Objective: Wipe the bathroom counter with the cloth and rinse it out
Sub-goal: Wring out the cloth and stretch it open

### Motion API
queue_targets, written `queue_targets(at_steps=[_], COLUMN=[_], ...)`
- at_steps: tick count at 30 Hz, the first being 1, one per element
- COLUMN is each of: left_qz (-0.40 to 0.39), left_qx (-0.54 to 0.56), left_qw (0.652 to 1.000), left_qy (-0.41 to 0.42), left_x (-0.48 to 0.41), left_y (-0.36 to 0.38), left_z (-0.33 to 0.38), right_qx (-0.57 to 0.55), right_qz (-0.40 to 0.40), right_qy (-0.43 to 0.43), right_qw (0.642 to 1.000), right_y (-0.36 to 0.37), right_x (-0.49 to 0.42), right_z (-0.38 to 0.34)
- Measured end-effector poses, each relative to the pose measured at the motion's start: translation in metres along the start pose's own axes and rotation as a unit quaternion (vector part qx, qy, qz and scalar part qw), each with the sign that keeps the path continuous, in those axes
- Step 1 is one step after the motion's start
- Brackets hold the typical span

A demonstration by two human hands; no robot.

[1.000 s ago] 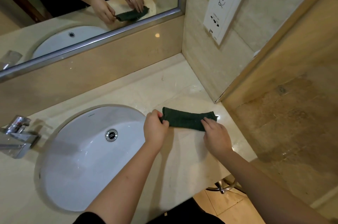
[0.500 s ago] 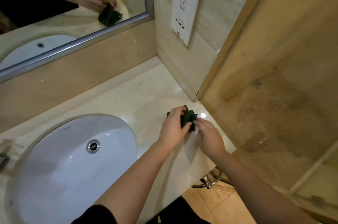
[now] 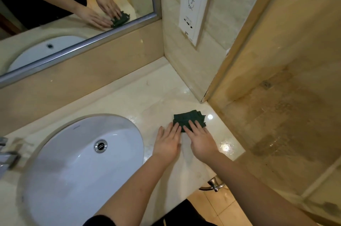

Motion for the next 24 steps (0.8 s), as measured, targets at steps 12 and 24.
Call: queue_targets(at_steps=[12, 24], left_qz=[-0.056, 0.005], left_qx=[-0.074, 0.022], left_qw=[0.991, 0.995], left_qy=[-0.094, -0.099], left_x=[-0.023, -0.171], left_y=[-0.027, -0.056], left_z=[-0.092, -0.15], right_qx=[0.02, 0.075], right_qz=[-0.048, 0.036], right_qy=[-0.084, -0.014], right_qw=[0.995, 0.996], right_y=[0.006, -0.036], right_x=[-0.093, -0.254], right_z=[-0.056, -0.04])
Point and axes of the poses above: each hand's wrist, its own x-axis away from the middle knuckle, its own y-axis out of the palm, z = x × y, the point moved 9 cm from there along -x, towards the middle knuckle, and after that the axes turned 12 degrees about z, right-handed, at the moved point
